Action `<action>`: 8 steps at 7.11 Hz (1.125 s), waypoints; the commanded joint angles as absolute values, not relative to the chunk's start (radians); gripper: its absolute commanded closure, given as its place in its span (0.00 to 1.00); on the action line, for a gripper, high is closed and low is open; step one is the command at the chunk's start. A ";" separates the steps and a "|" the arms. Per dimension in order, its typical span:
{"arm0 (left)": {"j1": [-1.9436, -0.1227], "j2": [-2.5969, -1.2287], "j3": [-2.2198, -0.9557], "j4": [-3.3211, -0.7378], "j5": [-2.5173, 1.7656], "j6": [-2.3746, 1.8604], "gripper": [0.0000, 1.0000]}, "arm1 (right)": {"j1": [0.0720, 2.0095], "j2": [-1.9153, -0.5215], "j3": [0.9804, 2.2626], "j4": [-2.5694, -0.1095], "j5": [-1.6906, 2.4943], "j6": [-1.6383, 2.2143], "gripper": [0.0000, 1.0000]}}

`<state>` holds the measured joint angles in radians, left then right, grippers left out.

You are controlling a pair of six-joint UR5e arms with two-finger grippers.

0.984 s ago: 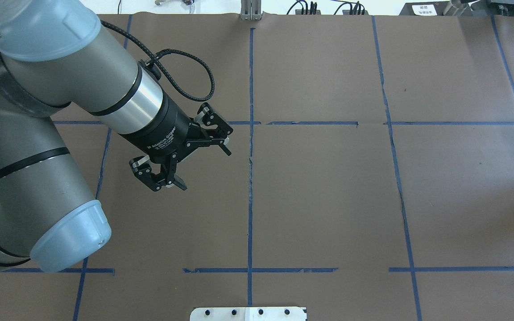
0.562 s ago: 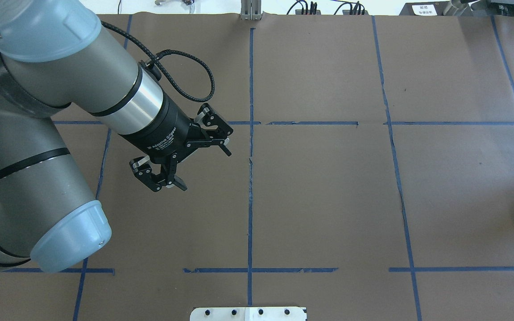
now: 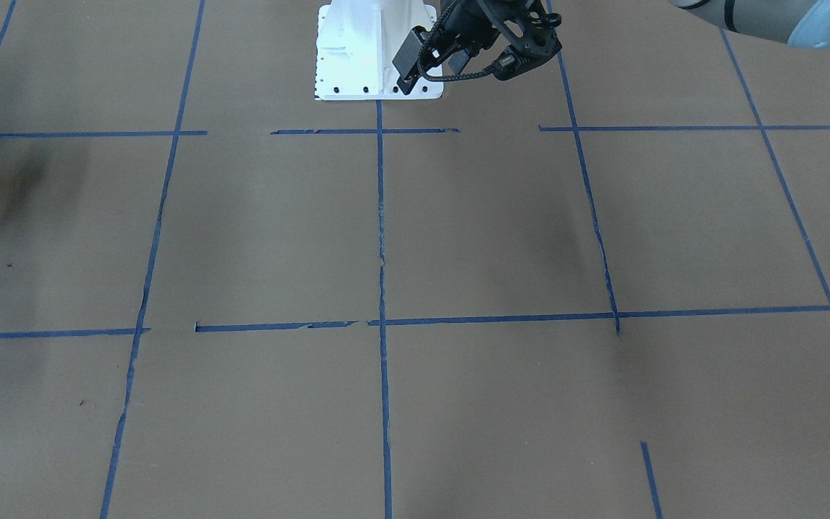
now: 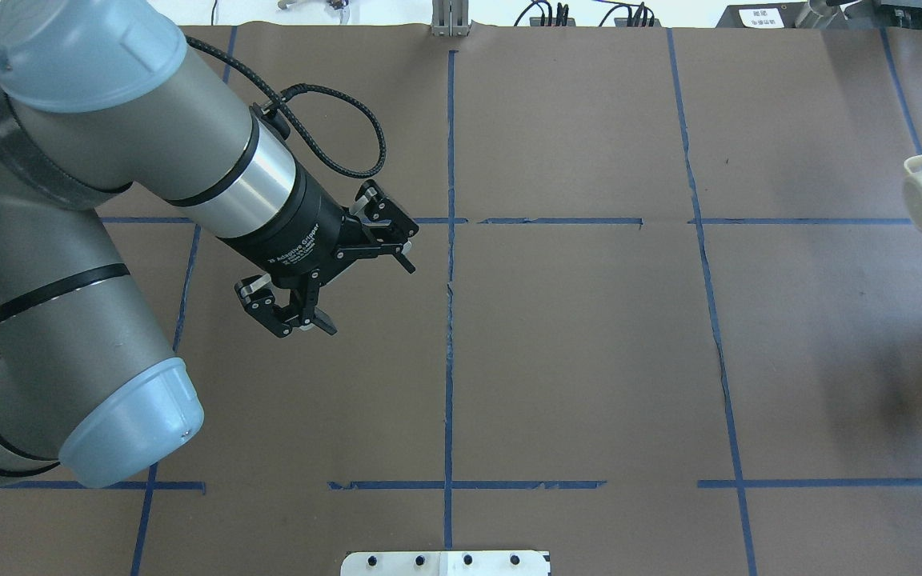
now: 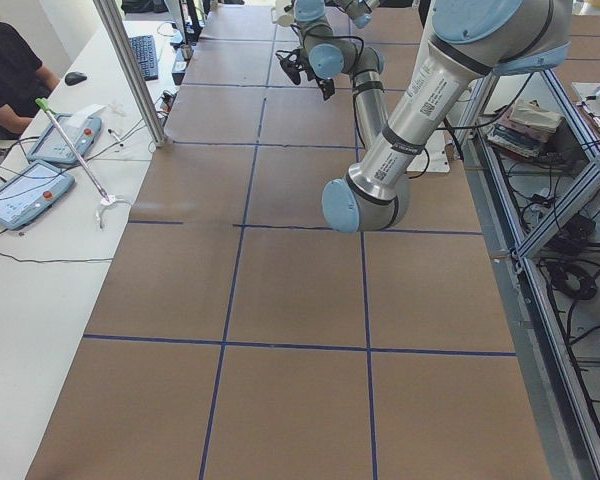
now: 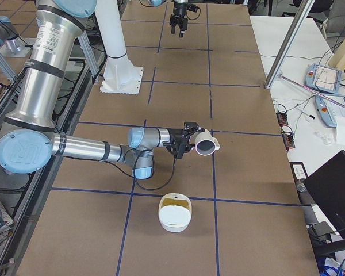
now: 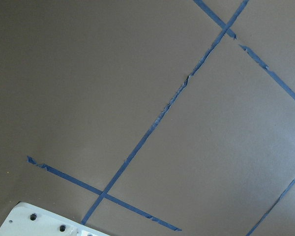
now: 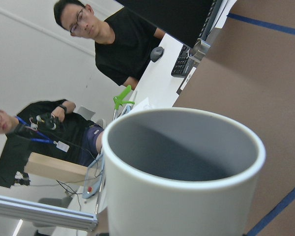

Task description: Left arm hands cup to right arm to dump lemon

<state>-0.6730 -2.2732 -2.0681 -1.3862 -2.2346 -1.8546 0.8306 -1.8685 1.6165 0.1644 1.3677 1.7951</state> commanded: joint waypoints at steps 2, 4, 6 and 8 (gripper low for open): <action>-0.664 -2.301 -2.051 -1.390 -2.180 -1.855 0.00 | 0.722 -1.662 1.640 -0.059 1.273 1.346 0.86; -0.663 -2.345 -1.994 -1.391 -2.174 -1.855 0.00 | 0.532 -1.504 1.670 -0.240 1.018 1.165 0.86; -0.661 -2.443 -1.883 -1.396 -2.139 -1.852 0.00 | 0.323 -1.300 1.655 -0.386 0.735 0.924 0.86; -0.655 -2.496 -1.829 -1.390 -2.103 -1.734 0.00 | 0.228 -1.182 1.663 -0.643 0.619 0.885 0.85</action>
